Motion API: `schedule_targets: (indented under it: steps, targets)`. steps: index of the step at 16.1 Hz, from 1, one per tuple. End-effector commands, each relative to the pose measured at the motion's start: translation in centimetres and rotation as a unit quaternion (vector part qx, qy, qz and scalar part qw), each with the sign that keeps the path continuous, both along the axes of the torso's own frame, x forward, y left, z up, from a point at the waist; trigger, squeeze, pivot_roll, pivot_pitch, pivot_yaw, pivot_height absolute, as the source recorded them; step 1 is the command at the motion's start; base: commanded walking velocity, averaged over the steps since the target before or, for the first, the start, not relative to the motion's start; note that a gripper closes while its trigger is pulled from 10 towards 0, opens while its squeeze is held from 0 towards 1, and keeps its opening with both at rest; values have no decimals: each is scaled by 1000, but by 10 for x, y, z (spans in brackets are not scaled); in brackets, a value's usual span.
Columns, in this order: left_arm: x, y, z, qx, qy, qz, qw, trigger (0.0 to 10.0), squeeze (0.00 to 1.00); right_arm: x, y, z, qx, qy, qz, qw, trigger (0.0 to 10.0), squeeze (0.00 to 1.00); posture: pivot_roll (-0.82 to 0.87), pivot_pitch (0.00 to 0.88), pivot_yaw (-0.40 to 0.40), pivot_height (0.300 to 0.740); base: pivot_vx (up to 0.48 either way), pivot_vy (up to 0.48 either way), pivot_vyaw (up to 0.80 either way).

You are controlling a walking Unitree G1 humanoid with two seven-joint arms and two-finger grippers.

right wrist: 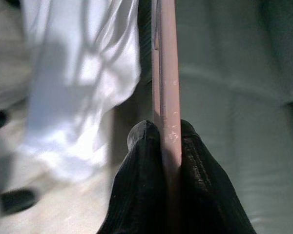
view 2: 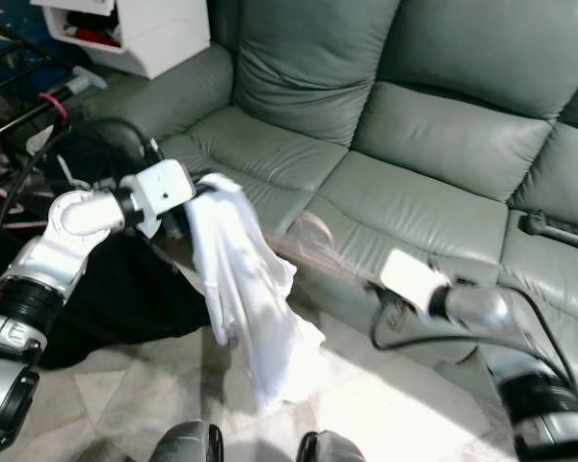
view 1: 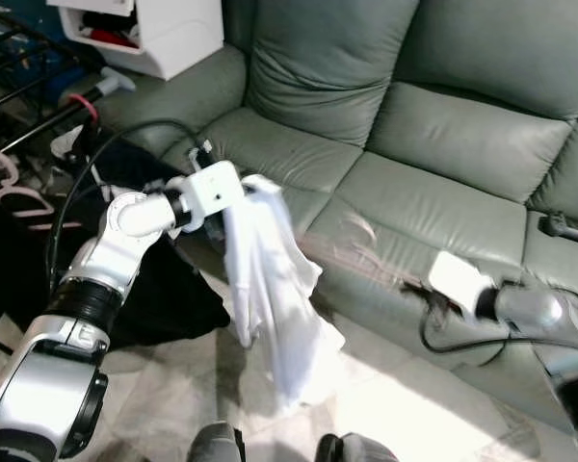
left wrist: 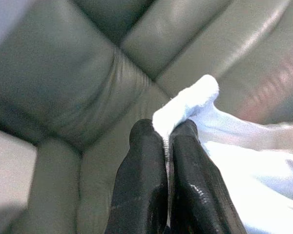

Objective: Hang hanger

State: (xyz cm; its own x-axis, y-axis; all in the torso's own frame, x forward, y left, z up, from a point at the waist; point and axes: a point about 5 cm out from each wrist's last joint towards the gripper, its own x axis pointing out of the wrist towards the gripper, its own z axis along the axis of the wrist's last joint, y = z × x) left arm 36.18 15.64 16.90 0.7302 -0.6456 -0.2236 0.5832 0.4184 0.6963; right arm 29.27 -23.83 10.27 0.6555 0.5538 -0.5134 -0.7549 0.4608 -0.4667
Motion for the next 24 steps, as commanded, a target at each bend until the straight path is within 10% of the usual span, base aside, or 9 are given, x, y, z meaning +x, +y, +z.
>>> schedule_targets:
  steps: [1, 5, 10, 24]
  targets:
    - [6, 7, 3, 7, -11, 35, 999, 10000, 0, 7, 9, 16, 11, -38, 12, 999, 10000, 0, -43, 60, 20, 740, 0, 0, 0]
    - [18, 20, -2, -6, -5, 134, 991, 10000, 0, -6, 13, 19, -11, 17, 73, 997, 10000, 0, -46, 64, 28, 740, 0, 0, 0]
    - [12, 9, 9, -29, -10, 59, 998, 10000, 0, -17, 4, 10, -30, 86, 76, 993, 10000, 0, -41, 68, 33, 740, 0, 0, 0]
    - [-17, -9, 32, -96, -35, -88, 991, 10000, 0, -4, -4, -3, -54, 43, 20, 997, 10000, 0, -30, 61, 39, 740, 0, 0, 0]
